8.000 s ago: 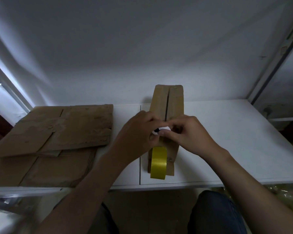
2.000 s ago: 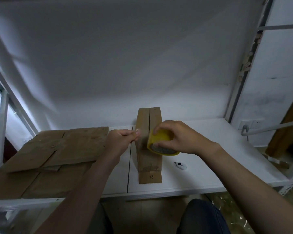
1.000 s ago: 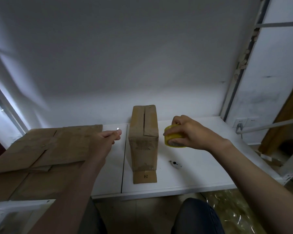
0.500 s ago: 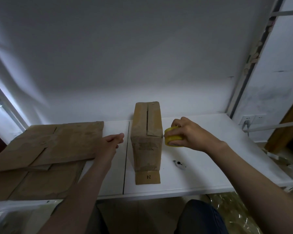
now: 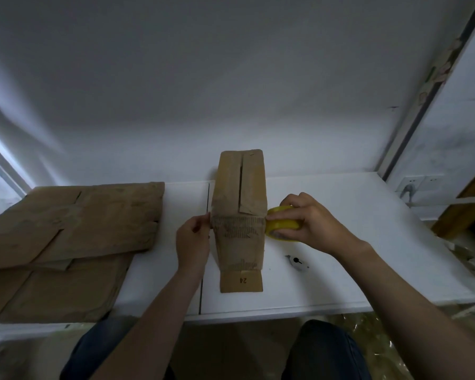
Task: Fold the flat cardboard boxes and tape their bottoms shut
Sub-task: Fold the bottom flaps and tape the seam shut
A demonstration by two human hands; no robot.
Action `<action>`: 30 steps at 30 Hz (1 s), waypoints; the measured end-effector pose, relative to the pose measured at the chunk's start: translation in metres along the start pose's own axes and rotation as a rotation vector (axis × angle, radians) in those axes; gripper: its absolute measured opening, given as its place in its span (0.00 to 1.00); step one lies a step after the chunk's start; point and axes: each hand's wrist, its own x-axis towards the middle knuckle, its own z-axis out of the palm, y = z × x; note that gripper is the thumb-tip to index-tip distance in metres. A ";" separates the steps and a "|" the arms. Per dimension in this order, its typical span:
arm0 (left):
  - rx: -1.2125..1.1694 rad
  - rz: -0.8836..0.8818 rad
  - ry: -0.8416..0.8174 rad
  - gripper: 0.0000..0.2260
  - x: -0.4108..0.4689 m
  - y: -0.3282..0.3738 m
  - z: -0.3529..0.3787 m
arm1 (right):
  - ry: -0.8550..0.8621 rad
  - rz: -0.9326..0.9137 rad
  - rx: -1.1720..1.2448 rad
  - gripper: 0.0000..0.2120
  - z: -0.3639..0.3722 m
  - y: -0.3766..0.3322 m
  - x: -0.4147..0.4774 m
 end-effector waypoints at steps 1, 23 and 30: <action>0.029 0.031 0.022 0.10 -0.002 -0.002 0.003 | 0.008 -0.003 0.002 0.18 0.002 0.000 0.000; 0.972 0.874 -0.451 0.30 -0.030 0.048 0.030 | 0.038 -0.014 -0.013 0.18 0.004 -0.003 0.004; 1.224 0.720 -0.511 0.31 -0.002 0.054 -0.002 | 0.030 -0.019 0.015 0.18 0.006 0.002 0.006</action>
